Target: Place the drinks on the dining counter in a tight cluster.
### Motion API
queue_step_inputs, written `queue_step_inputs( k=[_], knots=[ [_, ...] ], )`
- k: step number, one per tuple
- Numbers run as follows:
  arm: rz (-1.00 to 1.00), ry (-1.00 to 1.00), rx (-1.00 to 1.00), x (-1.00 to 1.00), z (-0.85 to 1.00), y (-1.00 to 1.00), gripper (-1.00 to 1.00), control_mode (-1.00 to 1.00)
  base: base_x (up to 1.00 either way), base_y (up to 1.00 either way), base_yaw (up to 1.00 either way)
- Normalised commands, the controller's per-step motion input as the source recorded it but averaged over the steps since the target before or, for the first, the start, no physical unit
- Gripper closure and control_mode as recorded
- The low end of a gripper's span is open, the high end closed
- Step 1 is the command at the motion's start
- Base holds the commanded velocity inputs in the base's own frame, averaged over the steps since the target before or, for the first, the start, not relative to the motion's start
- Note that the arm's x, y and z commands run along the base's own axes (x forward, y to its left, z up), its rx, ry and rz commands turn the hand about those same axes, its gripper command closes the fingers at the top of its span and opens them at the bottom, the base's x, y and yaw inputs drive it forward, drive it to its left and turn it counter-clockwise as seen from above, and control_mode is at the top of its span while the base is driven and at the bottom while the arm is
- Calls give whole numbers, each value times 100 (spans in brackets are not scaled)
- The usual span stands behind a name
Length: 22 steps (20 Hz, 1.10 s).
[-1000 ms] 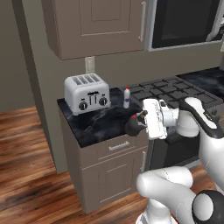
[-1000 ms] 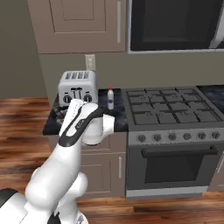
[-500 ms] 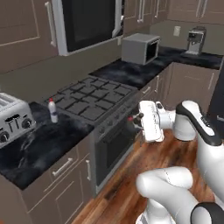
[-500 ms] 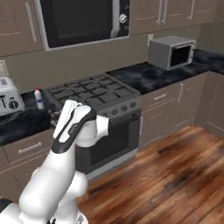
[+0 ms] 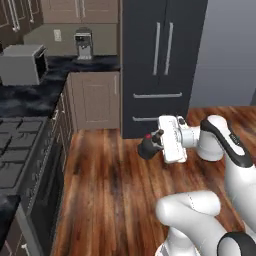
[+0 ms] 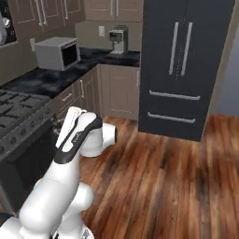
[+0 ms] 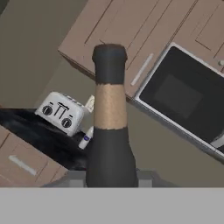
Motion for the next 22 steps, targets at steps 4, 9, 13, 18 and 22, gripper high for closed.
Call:
queue_step_inputs(
  k=[4, 9, 13, 18, 22],
  knots=[
    [0, 0, 0, 0, 0, 0, 100, 100, 0, 2, -100],
    [0, 0, 0, 0, 0, 0, 100, 100, 0, 2, -100],
    [0, 0, 0, 0, 0, 0, 100, 100, 0, 2, -100],
    [0, 0, 0, 0, 0, 0, 100, 100, 0, 2, -100],
    [0, 0, 0, 0, 0, 0, 100, 100, 0, 2, -100]
  ],
)
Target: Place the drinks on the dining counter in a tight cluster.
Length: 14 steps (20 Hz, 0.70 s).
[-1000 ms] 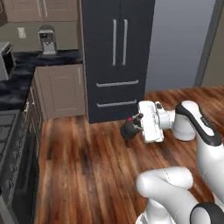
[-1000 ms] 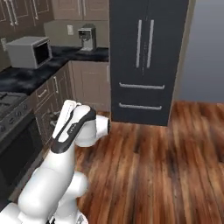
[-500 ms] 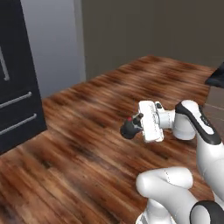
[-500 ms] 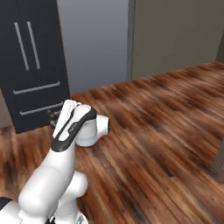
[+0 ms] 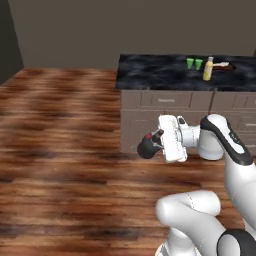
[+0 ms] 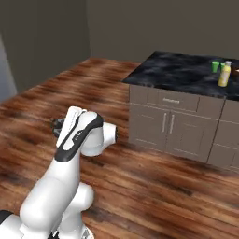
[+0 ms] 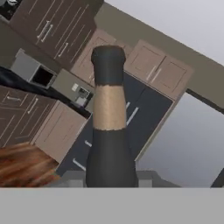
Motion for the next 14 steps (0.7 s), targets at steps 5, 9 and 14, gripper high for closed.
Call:
queue_step_inputs(
  k=[5, 9, 14],
  knots=[
    [0, 0, 0, 0, 0, 0, 100, 100, 0, 2, -100],
    [0, 0, 0, 0, 0, 0, 100, 100, 19, 11, -81],
    [0, 0, 0, 0, 0, 0, 100, 100, 68, 13, -29]
  ],
)
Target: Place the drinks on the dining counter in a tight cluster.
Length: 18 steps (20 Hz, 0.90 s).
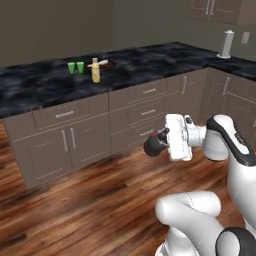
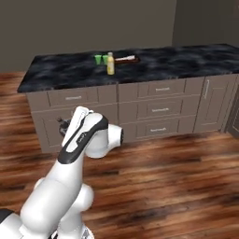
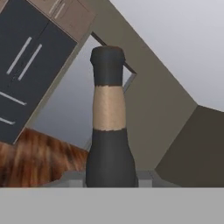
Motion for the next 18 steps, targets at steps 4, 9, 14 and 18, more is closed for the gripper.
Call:
queue_step_inputs(
  k=[4, 9, 14, 18],
  knots=[
    [0, 0, 0, 0, 0, 0, 100, 100, 84, 7, -5],
    [0, 0, 0, 0, 0, 0, 100, 100, 94, 1, 0],
    [0, 0, 0, 0, 0, 0, 100, 100, 94, -1, 1],
    [0, 0, 0, 0, 0, 0, 100, 100, 88, -13, 2]
  ],
)
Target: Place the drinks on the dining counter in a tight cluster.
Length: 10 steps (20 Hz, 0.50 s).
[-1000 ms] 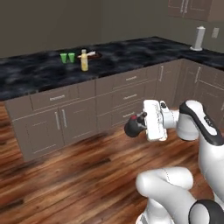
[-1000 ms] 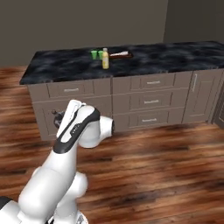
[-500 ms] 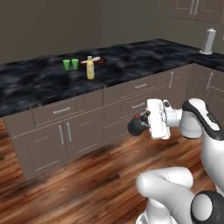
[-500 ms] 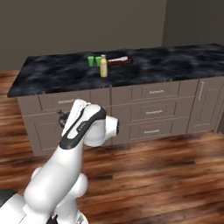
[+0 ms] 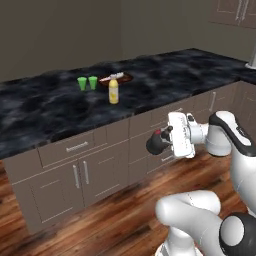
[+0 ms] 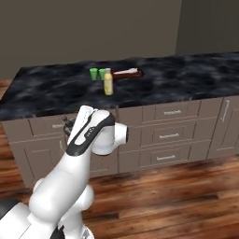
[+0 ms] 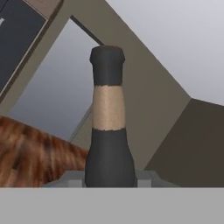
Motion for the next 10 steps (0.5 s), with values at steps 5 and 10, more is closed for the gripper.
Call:
queue_step_inputs(
  k=[5, 10],
  knots=[
    [0, 0, 0, 0, 0, 0, 100, 100, 82, -20, 1],
    [0, 0, 0, 0, 0, 0, 100, 100, 77, -23, 1]
  ],
)
